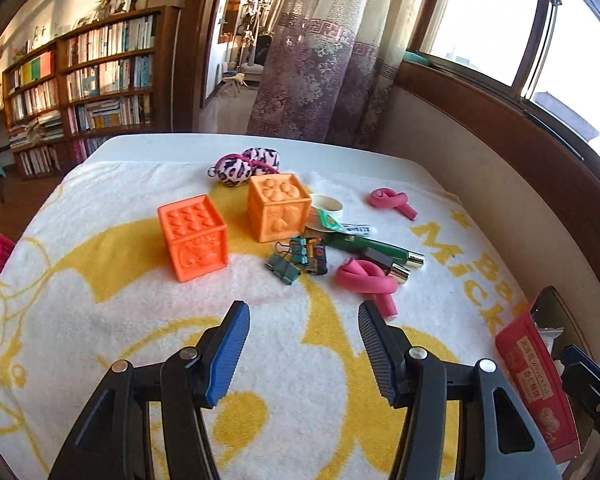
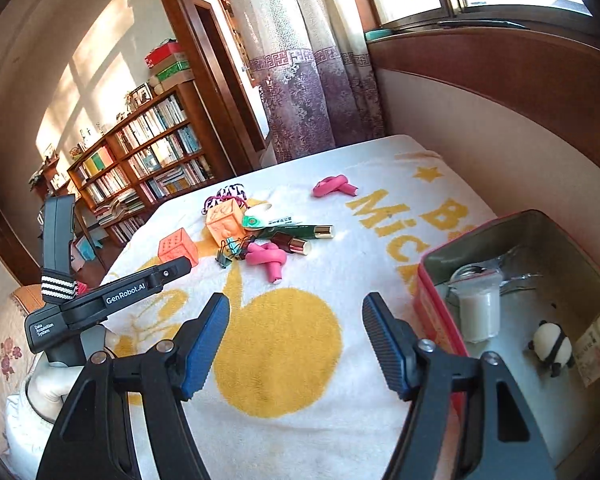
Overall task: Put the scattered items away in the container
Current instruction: 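Withdraw both tools from the container back over the table, then grasp the pink knotted foam tube with the right tool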
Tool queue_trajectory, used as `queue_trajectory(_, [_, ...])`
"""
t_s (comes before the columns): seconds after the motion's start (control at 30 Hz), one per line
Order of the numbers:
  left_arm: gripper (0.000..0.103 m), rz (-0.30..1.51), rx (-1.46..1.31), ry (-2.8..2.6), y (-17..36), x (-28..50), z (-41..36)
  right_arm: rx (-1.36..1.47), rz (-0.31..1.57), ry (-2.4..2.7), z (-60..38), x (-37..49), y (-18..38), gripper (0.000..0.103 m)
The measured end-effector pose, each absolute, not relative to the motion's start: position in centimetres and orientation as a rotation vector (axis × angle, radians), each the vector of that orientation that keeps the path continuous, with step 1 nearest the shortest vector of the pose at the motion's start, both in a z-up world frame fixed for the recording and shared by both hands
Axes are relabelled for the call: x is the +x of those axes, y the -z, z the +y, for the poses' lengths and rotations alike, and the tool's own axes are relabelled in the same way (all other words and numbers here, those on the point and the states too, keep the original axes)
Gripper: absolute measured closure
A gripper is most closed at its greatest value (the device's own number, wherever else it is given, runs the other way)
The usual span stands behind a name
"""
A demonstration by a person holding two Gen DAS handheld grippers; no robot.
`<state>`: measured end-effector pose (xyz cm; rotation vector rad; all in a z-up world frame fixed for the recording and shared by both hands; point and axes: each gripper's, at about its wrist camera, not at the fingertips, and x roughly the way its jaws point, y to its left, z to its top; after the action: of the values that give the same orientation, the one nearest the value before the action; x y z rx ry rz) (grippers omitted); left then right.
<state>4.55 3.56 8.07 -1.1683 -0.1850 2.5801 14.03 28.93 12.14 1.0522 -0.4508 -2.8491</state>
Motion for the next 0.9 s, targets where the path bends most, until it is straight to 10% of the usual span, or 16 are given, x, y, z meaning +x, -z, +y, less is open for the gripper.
queue_trajectory(0.9, [0.045, -0.355, -1.321, -2.61, -3.6, 2.2, -2.8, 1.445, -0.572, 2.625, 24.2, -2.5, -4.2, 0.03])
